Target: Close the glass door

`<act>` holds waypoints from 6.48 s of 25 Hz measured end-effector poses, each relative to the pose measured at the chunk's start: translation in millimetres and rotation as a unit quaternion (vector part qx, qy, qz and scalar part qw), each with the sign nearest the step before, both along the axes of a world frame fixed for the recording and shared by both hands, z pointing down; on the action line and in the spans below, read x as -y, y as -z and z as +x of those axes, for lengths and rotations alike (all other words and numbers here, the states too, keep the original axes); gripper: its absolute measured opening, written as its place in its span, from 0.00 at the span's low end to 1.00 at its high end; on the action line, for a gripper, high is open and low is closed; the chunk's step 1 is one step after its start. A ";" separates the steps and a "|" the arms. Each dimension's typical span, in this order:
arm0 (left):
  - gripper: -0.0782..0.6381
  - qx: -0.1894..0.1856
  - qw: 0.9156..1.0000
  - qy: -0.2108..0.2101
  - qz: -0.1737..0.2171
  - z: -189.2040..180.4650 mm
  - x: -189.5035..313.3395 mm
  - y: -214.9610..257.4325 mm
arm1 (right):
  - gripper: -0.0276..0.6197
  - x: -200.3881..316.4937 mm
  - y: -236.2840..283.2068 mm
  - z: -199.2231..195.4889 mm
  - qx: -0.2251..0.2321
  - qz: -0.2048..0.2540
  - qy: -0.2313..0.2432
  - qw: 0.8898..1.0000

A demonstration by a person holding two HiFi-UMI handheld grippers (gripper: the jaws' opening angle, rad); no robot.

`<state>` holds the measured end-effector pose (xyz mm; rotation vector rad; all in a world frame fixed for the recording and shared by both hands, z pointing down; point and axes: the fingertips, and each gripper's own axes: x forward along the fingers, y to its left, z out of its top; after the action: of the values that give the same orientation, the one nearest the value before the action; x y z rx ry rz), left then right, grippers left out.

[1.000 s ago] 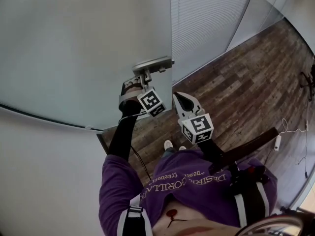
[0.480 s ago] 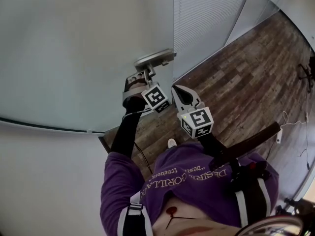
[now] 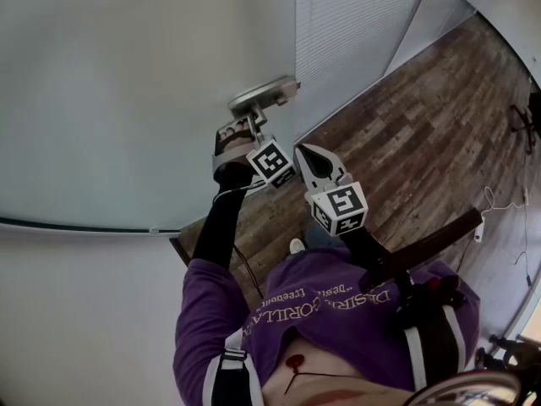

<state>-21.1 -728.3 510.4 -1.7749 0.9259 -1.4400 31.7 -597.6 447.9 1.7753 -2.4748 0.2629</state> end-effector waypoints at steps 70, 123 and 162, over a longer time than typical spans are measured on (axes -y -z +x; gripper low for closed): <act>0.16 -0.020 0.995 0.096 0.024 -19.8 97.4 -15.7 | 0.03 107.9 -16.9 32.5 0.007 -0.005 0.094 0.996; 0.32 -0.055 0.994 0.091 0.026 -33.9 99.7 3.9 | 0.03 119.0 -1.9 23.3 0.001 0.013 0.085 0.996; 0.11 -0.554 0.800 0.228 -0.018 -55.3 -33.9 20.0 | 0.03 104.8 2.2 11.4 -0.010 0.022 0.087 0.996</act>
<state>-76.4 -694.3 490.3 -2.5441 2.0126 -0.4817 43.1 -702.4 445.7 1.5560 -2.6195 0.1791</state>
